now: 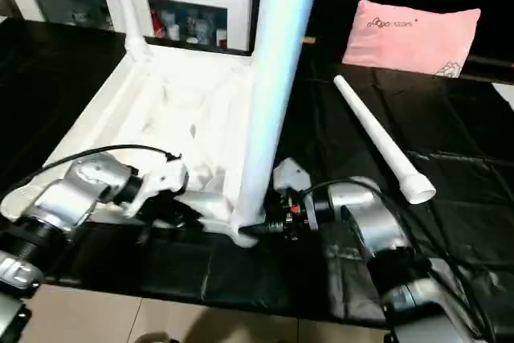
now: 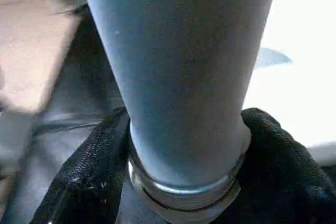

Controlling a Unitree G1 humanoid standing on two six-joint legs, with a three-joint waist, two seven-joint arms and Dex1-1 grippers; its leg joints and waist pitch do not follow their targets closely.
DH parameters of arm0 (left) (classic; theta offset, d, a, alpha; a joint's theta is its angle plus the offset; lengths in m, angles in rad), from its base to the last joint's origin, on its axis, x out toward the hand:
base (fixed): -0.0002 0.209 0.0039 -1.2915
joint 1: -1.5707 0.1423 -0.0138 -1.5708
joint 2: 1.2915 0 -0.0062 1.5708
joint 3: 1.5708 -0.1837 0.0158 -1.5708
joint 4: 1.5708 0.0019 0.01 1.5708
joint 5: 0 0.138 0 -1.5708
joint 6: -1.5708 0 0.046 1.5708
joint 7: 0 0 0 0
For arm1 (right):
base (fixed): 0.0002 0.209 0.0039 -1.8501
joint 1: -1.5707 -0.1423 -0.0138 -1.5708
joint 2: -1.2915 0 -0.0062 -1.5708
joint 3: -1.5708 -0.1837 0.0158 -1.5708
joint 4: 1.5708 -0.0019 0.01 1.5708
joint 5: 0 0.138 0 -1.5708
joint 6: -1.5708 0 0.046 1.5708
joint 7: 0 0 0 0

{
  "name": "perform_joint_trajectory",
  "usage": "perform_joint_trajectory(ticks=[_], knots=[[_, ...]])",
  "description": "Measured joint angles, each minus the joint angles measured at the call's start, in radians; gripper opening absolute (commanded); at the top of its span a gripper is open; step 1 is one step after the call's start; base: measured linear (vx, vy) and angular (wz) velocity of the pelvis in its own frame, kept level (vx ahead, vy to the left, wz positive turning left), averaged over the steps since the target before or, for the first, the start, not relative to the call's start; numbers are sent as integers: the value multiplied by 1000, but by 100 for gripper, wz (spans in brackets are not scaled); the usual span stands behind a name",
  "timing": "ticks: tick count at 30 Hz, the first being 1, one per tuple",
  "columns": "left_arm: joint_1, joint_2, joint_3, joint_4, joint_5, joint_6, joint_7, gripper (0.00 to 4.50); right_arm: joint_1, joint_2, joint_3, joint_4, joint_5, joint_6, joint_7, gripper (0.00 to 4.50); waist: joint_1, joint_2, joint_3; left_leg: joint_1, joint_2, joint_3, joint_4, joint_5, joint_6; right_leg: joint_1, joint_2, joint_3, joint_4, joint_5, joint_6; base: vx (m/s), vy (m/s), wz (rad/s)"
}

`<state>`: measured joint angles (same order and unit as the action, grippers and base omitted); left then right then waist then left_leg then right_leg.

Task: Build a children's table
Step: Rotate leg to tighten

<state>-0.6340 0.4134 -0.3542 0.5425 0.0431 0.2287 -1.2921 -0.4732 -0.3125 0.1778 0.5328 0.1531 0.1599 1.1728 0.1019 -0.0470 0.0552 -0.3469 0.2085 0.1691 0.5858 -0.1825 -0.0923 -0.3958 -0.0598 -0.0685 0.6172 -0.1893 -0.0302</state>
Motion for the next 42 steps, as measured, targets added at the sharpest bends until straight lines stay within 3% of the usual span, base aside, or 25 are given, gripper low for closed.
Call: perform_joint_trajectory(ticks=[7,14,16,23,29,42], knots=[[-72,-142,67,103,24,168,263,0,-61,141,-110,56,-47,126,-420,274,-45,1,-1,4,-1,-3,1,0,0,-1,0,1,-4,0,0,-7,0,-1],[-110,-229,120,149,30,244,442,0,-141,254,-169,112,-90,186,-721,274,-56,3,-2,5,-1,-3,1,0,0,-2,0,2,-5,3,-1,0,0,0],[-114,-234,122,148,30,247,448,0,-144,260,-177,114,-92,182,-737,330,-55,3,-2,4,-1,-2,-2,-1,1,-3,-1,2,-5,4,0,0,0,0],[-114,-227,118,133,30,245,438,0,-124,266,-178,92,-107,153,-719,390,-46,4,-2,5,0,0,-12,0,0,-6,1,0,-5,8,-4,7,-1,1],[-73,-168,99,75,30,204,358,0,-64,231,-160,45,-72,104,-574,444,-49,5,-1,5,-1,0,-12,0,0,-6,1,1,-5,8,-4,0,0,0],[17,13,46,-30,-6,27,53,0,-4,-11,-57,-21,-28,5,-77,444,-31,6,0,-3,-1,0,-12,0,0,-10,1,0,-6,7,-3,0,0,0]])
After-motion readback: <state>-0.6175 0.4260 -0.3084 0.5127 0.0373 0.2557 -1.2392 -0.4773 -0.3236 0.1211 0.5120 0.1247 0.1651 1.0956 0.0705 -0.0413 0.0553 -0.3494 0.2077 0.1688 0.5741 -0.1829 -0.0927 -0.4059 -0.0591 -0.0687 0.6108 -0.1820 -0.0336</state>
